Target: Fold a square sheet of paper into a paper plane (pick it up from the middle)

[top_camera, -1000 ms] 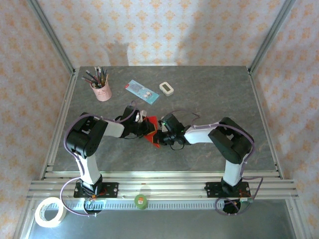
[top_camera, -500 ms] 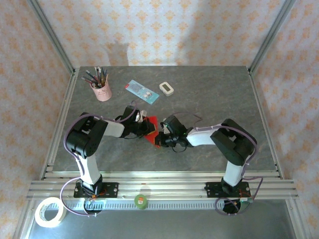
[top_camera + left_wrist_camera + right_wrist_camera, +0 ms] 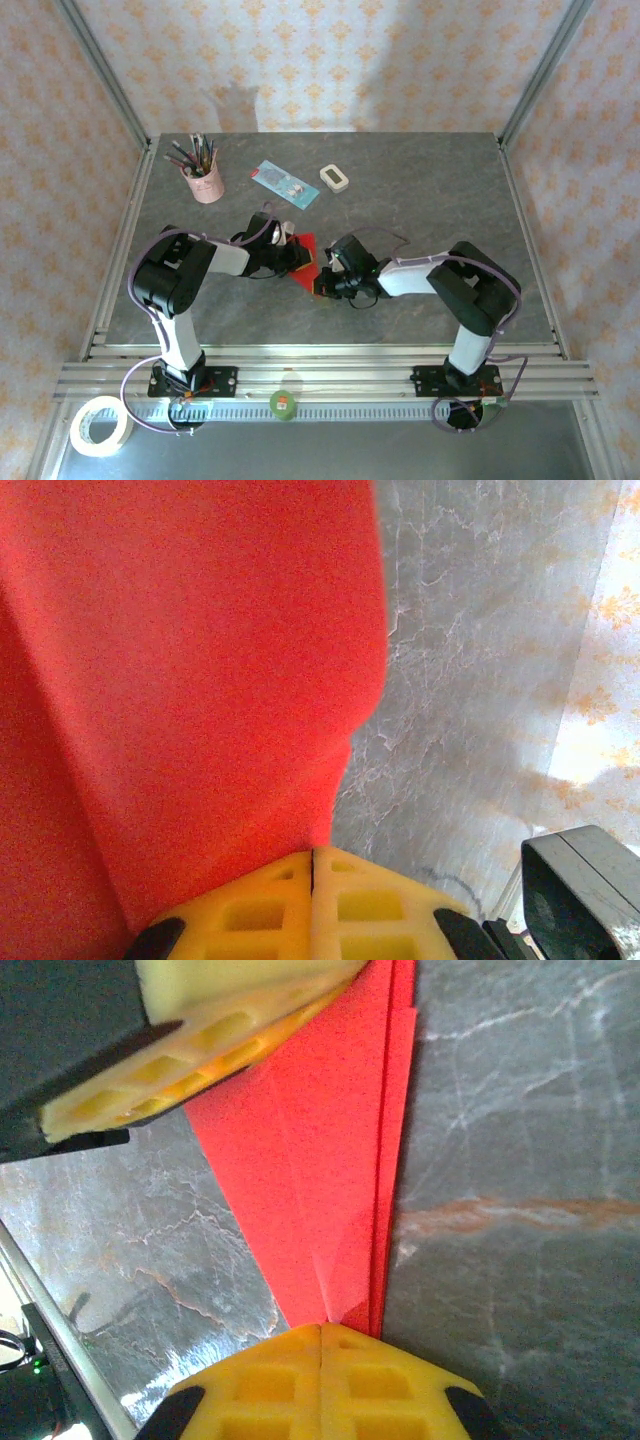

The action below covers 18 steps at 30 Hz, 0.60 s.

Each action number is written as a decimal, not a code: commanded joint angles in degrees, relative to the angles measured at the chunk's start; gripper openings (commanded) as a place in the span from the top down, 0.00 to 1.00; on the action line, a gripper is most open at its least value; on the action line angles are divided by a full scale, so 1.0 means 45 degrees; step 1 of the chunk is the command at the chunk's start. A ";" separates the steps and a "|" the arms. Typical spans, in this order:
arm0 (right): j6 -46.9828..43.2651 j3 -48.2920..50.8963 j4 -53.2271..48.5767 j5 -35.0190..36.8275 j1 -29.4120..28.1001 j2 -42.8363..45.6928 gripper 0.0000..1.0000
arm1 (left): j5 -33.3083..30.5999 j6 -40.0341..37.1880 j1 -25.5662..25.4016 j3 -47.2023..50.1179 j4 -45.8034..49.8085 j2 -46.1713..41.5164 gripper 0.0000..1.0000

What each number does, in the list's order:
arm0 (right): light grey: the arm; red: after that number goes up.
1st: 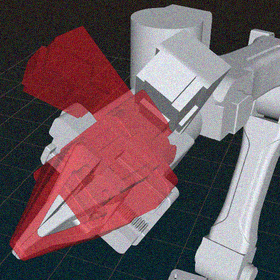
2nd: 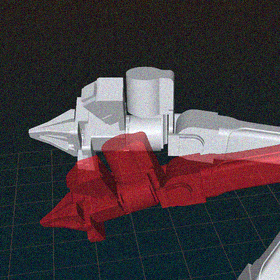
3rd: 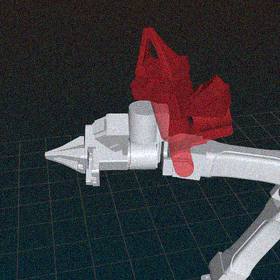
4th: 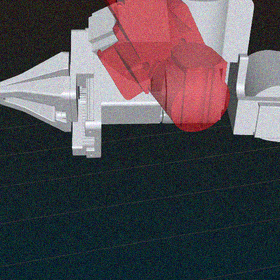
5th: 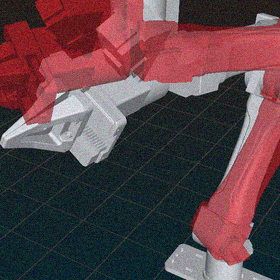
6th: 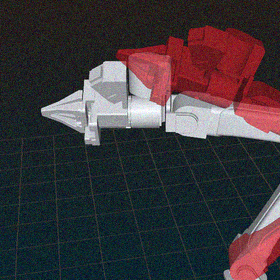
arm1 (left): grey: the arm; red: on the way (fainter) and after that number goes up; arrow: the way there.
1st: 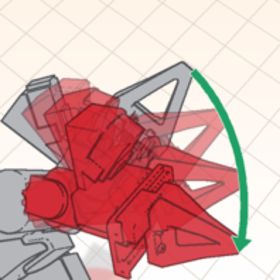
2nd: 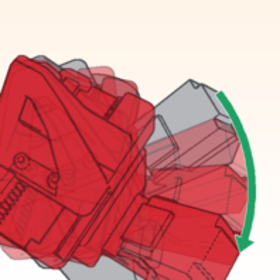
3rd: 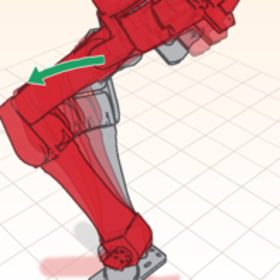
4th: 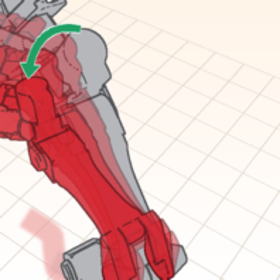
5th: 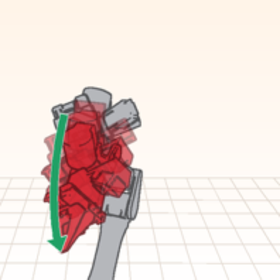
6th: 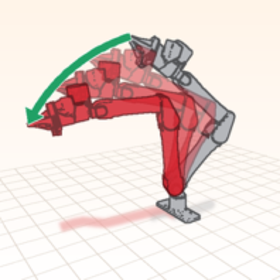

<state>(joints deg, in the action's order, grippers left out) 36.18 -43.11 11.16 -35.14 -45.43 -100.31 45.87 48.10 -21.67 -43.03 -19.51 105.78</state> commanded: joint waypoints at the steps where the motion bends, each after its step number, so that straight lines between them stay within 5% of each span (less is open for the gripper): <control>1: -0.0056 0.0448 -0.1308 -0.0177 -0.0061 0.0197 0.98 | -0.0949 -0.0048 -0.0031 0.0419 0.0860 0.0727 0.95; 12: -0.0061 0.1083 -0.1666 -0.0070 -0.0061 0.0632 1.00 | -0.0896 0.0031 -0.0054 0.0471 0.0733 0.0726 0.95; 18: 0.0145 0.1035 -0.1497 0.1240 0.0136 0.2247 0.95 | -0.0740 0.0333 -0.0255 0.0489 0.0396 0.0731 0.95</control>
<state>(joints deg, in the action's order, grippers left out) 36.18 -39.35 7.31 -33.71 -45.36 -94.87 45.98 48.77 -21.80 -42.92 -20.38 105.93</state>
